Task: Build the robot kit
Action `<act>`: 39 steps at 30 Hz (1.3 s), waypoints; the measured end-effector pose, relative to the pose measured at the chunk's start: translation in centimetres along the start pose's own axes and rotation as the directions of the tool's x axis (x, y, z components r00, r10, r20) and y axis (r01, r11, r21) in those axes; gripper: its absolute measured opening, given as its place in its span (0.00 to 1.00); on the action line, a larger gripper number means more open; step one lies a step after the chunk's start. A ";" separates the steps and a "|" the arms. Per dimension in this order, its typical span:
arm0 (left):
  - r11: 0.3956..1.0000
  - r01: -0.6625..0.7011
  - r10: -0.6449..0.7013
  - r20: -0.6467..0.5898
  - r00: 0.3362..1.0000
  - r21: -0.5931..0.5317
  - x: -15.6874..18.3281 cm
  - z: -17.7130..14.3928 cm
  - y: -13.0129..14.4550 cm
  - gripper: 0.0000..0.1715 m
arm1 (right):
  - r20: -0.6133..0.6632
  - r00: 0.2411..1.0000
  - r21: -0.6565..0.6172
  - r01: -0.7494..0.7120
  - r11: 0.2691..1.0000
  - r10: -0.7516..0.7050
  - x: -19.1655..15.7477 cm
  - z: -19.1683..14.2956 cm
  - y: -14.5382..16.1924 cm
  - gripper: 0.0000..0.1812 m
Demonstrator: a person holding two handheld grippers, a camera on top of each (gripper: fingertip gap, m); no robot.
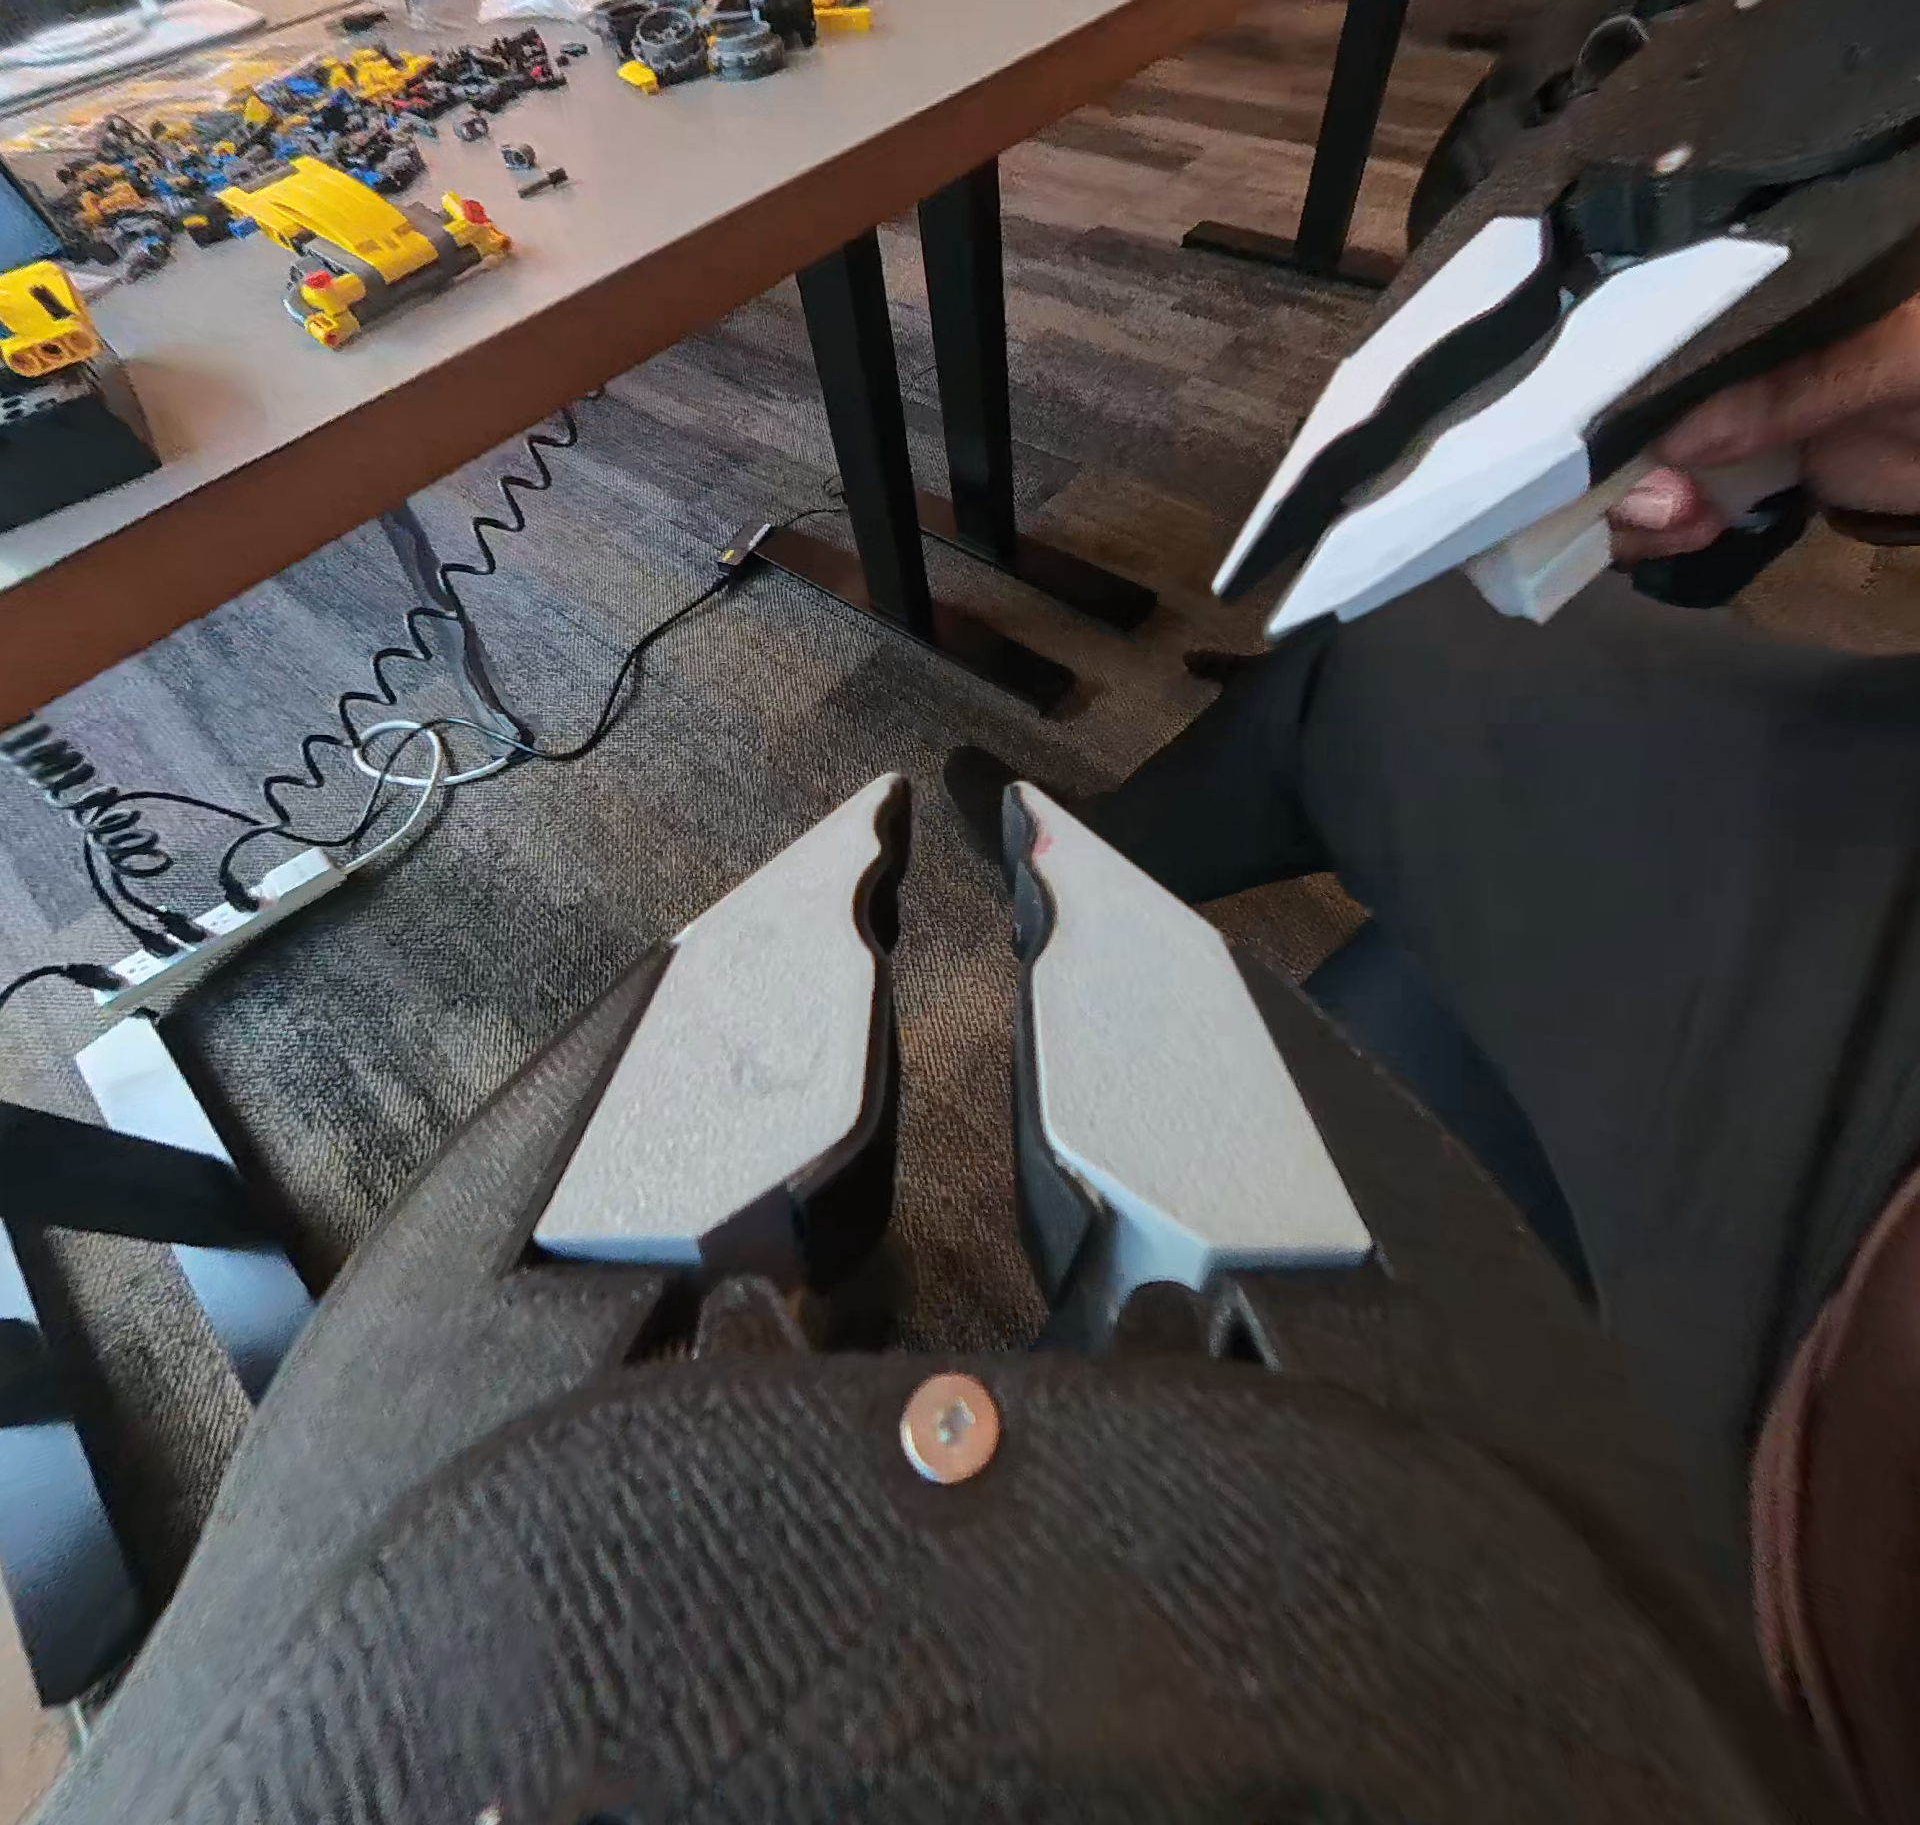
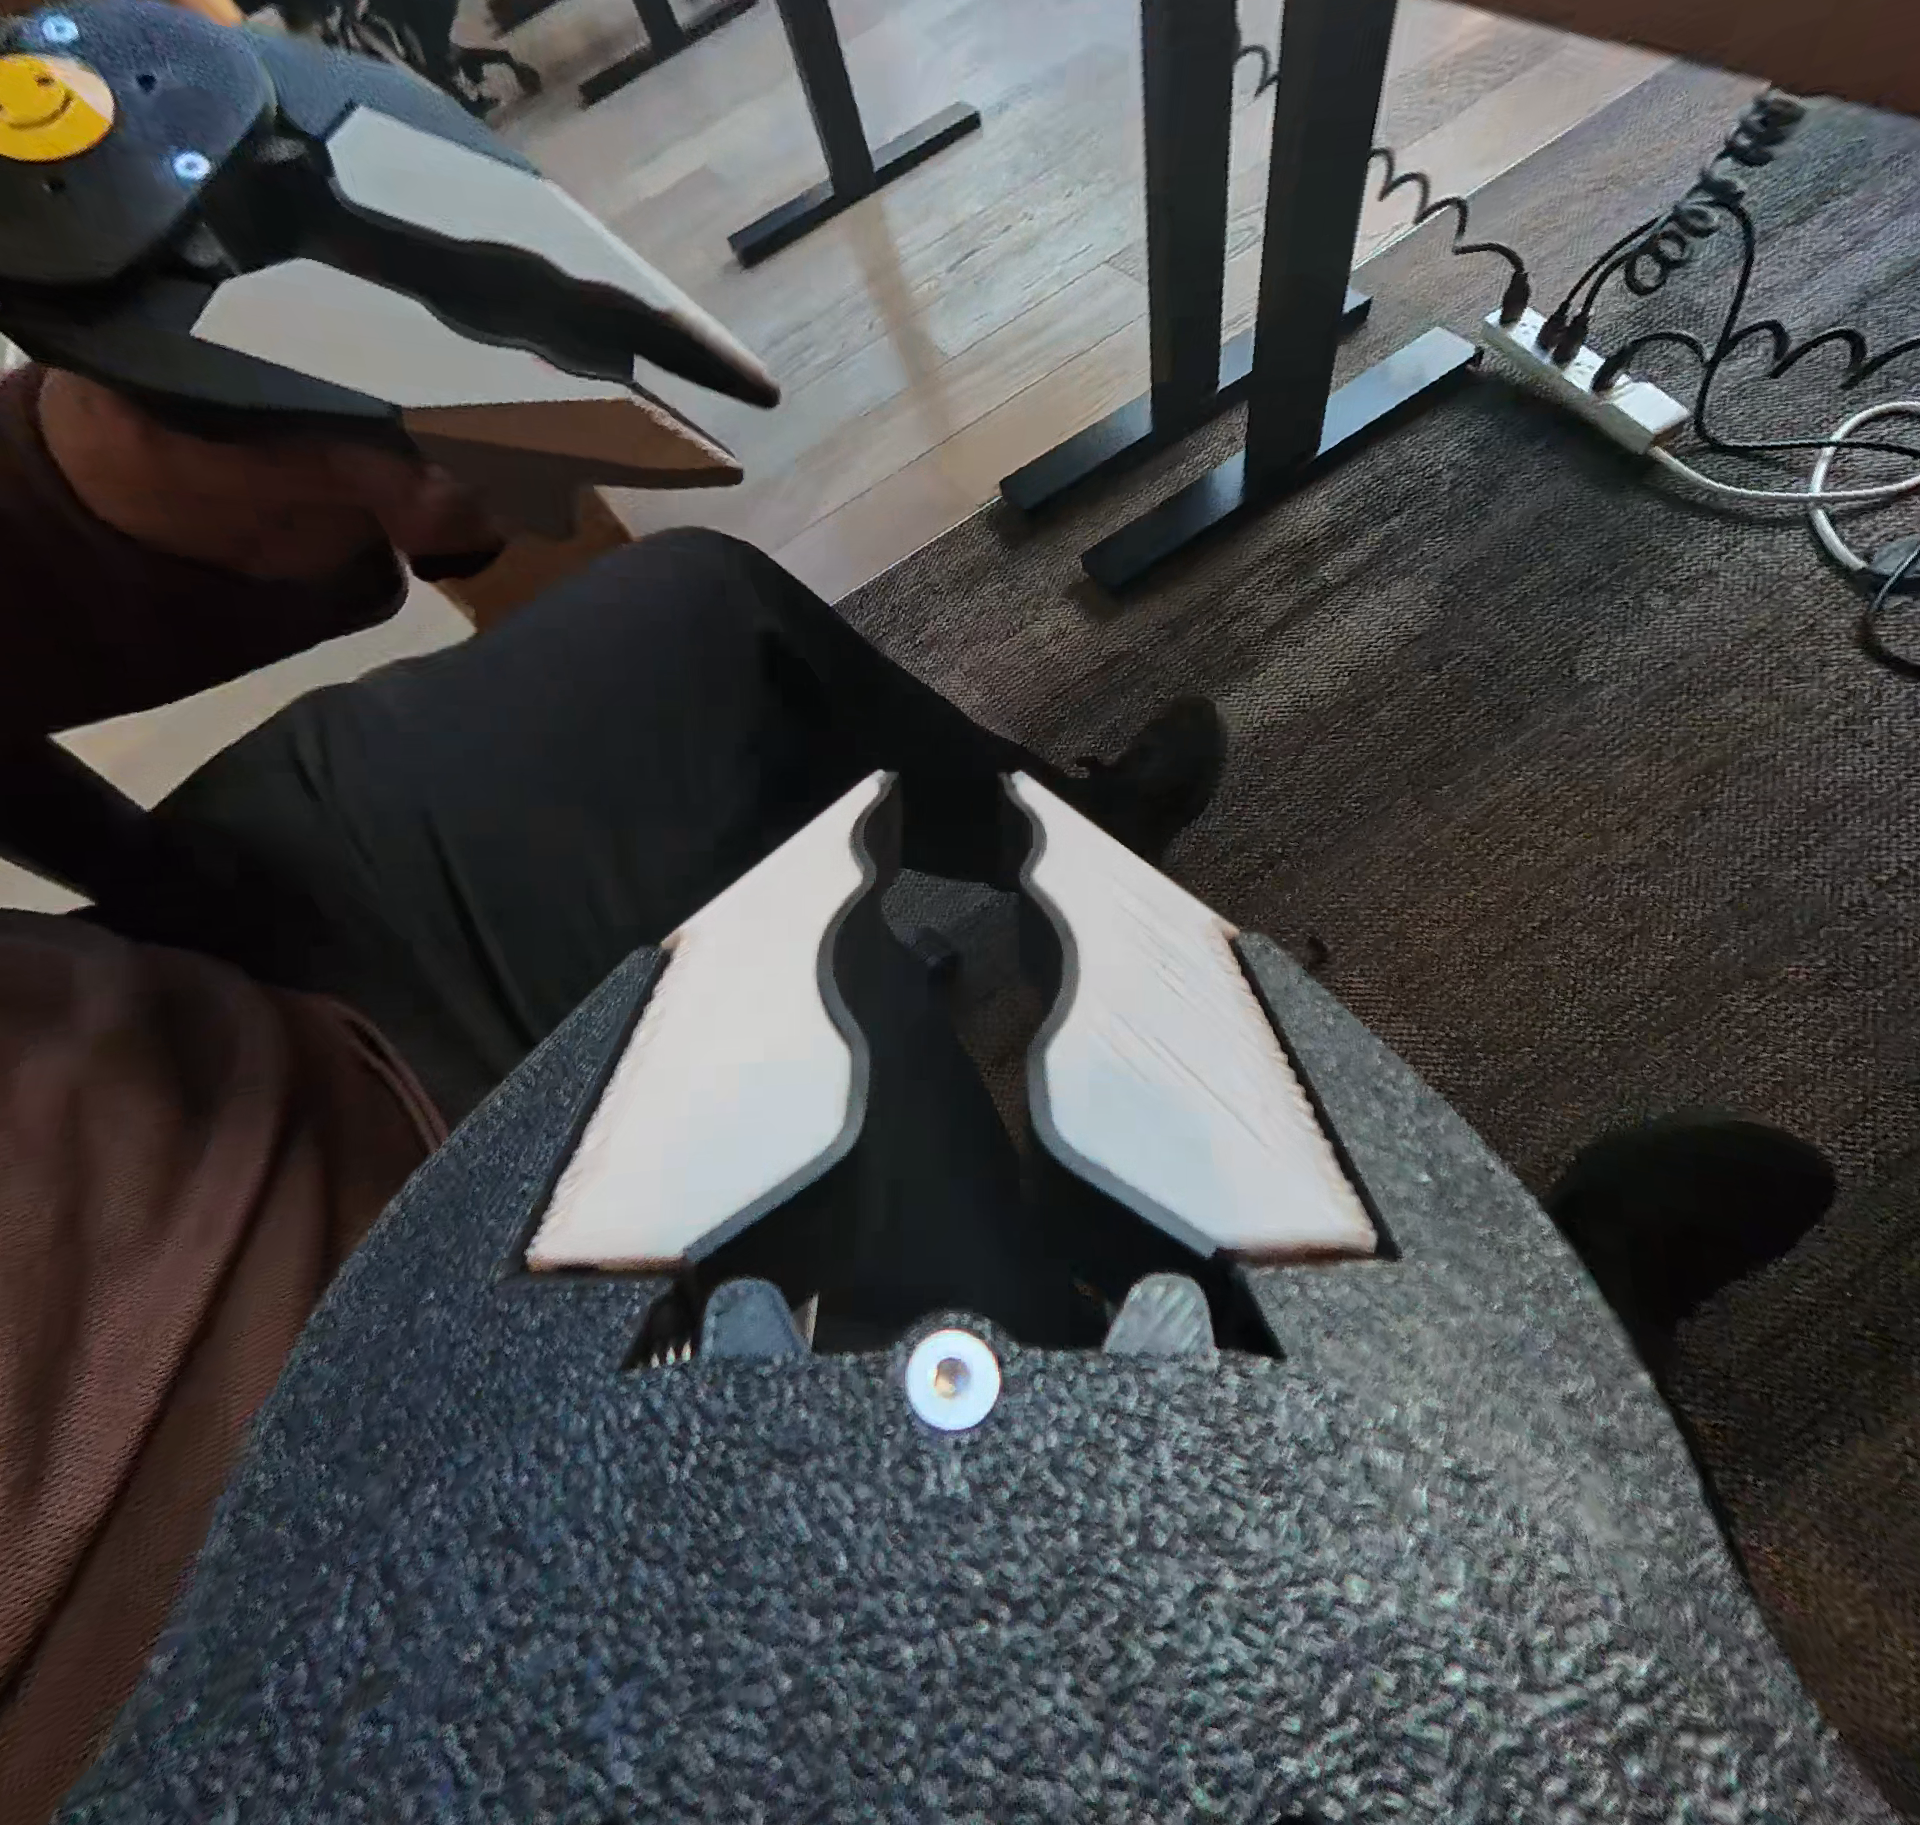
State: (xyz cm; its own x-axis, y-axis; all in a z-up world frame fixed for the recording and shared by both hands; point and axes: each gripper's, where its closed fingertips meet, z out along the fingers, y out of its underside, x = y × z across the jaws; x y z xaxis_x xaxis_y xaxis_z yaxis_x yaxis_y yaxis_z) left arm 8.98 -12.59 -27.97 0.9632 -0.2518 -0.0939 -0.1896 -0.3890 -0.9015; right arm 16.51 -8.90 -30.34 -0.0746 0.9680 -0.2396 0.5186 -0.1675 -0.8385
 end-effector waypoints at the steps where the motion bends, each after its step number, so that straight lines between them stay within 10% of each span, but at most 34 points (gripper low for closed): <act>1: 1.000 0.003 -0.003 0.003 1.000 -0.005 0.9 -0.6 0.2 0.10 | -0.001 1.000 -0.009 0.015 1.000 -0.015 -1.1 0.0 0.7 0.09; 10: 0.991 0.089 -0.092 -0.016 0.996 -0.102 4.2 -4.8 4.4 0.16 | 0.001 1.000 -0.126 0.021 0.992 -0.021 -2.8 3.2 5.6 0.10; 16: 0.965 0.150 -0.145 0.037 0.989 -0.216 1.8 -7.1 8.9 0.14 | -0.102 0.984 -0.313 0.106 0.944 -0.144 7.4 13.6 12.3 0.11; 27: 0.838 0.471 -0.384 0.317 0.867 -0.276 -8.2 -9.4 19.3 0.12 | -0.161 0.970 -0.634 0.038 0.772 -0.181 28.6 38.7 33.9 0.11; 39: 0.734 0.586 -0.430 0.434 0.792 -0.342 -14.4 -8.7 26.6 0.07 | 0.030 0.939 -0.808 0.225 0.544 -0.344 34.9 46.8 42.8 0.08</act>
State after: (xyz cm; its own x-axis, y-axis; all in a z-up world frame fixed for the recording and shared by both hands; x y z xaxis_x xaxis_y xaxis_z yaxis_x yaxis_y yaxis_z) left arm -11.57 -27.04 -46.87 0.9268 0.3524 0.1301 0.3604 -0.7362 -0.5728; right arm -3.73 8.96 -97.49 -0.2740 0.9605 0.0487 0.9538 0.2779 -0.1142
